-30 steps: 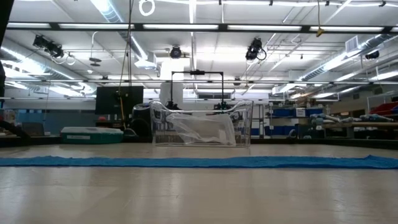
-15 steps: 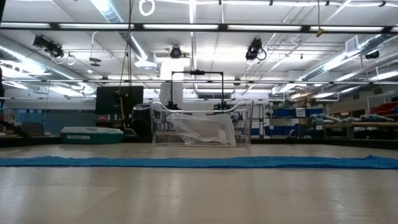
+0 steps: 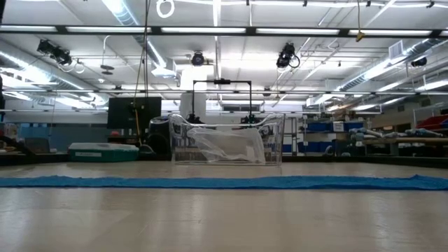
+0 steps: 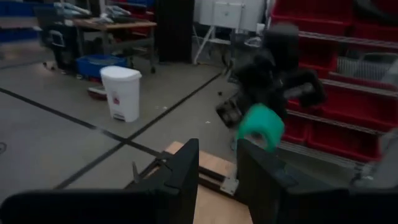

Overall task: Roll bandage
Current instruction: Roll the green bandage

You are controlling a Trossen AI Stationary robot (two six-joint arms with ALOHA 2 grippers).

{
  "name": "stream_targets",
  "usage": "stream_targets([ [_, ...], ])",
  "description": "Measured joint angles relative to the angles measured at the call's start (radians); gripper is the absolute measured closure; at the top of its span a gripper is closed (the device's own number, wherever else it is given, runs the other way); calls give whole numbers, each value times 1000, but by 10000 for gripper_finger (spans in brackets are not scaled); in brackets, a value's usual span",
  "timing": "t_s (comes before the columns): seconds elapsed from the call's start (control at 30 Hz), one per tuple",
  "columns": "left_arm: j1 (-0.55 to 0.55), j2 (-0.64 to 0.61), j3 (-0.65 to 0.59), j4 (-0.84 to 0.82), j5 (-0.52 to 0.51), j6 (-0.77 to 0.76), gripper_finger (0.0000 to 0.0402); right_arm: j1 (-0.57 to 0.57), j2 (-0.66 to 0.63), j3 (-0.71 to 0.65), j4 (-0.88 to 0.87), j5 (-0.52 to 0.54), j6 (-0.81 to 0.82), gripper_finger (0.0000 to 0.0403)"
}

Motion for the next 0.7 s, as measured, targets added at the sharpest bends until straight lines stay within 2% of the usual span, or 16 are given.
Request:
stream_targets([
  [0.17,-1,4,-78,94,-8,43,285,37,-64,-259,323,-1,123,401],
  [0.33,0,4,-164,110,96,-7,285,43,-51,-439,552,-69,323,401],
  [0.53,0,4,-261,120,209,-85,285,44,15,-520,745,-169,521,400],
  [0.7,0,3,-304,136,272,-90,285,44,70,-528,812,-237,620,400],
])
